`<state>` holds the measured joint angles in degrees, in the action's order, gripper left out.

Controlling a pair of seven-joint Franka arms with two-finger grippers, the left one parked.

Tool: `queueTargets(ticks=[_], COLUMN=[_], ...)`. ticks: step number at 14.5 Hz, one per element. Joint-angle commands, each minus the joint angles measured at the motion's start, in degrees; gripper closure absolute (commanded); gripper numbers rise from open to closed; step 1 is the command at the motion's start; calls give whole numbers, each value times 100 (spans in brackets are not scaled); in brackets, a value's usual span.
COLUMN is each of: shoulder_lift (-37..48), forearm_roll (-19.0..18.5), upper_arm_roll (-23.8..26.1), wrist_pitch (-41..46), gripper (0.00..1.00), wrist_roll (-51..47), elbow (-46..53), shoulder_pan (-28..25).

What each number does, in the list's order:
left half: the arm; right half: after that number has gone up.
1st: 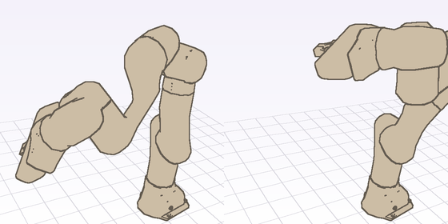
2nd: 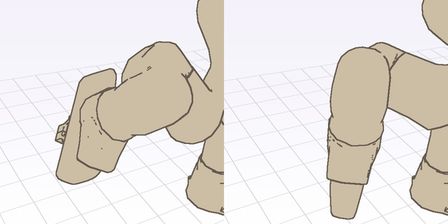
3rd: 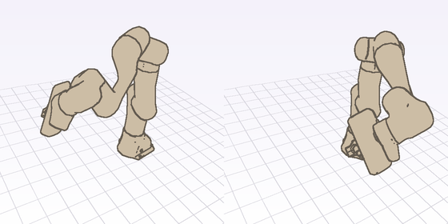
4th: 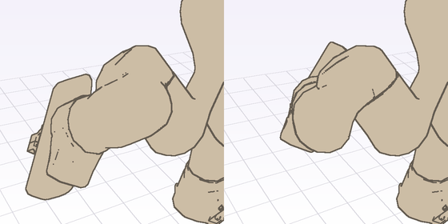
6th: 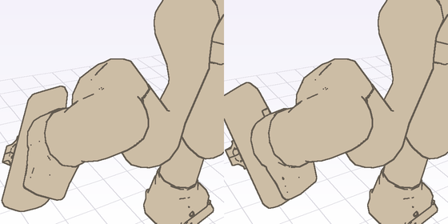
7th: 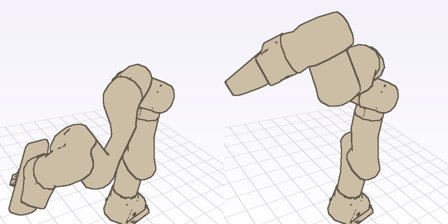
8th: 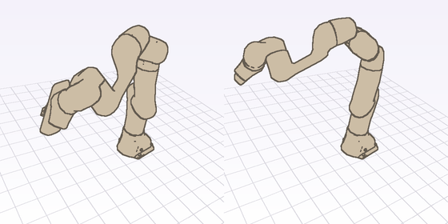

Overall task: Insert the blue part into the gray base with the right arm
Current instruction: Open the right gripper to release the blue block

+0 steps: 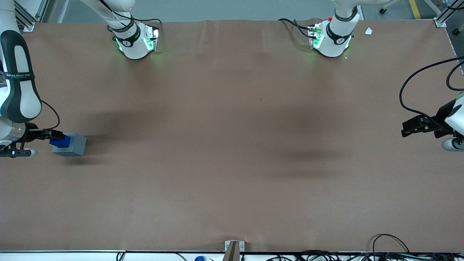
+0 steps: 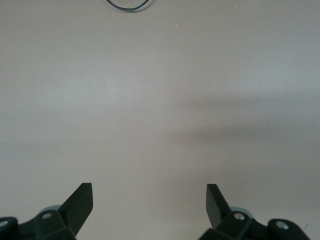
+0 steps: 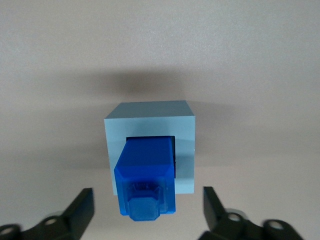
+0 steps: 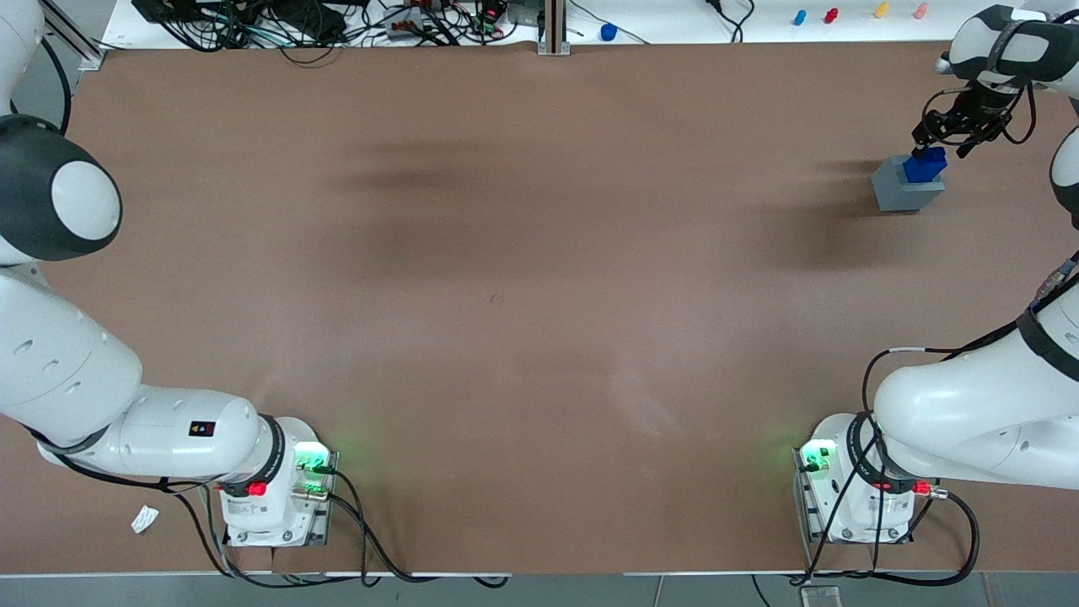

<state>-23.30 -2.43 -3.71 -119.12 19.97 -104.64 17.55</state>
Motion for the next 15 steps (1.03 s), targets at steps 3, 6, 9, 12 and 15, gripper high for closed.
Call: queueTargets(ticks=[3, 6, 9, 12, 15], shoulder_lift=[307, 667, 1071, 1511, 1906], forearm_roll=[-82, -30, 23, 67, 321], upper_arm_roll=[63, 72, 81, 81, 89], wrist_pitch=[126, 713, 1179, 1522, 1918], gripper=[0, 0, 0, 0, 0], wrist_roll=[25, -106, -484, -924, -1196], elbow=[49, 58, 58, 40, 67], shoulder_pan=[11, -85, -313, -647, -858])
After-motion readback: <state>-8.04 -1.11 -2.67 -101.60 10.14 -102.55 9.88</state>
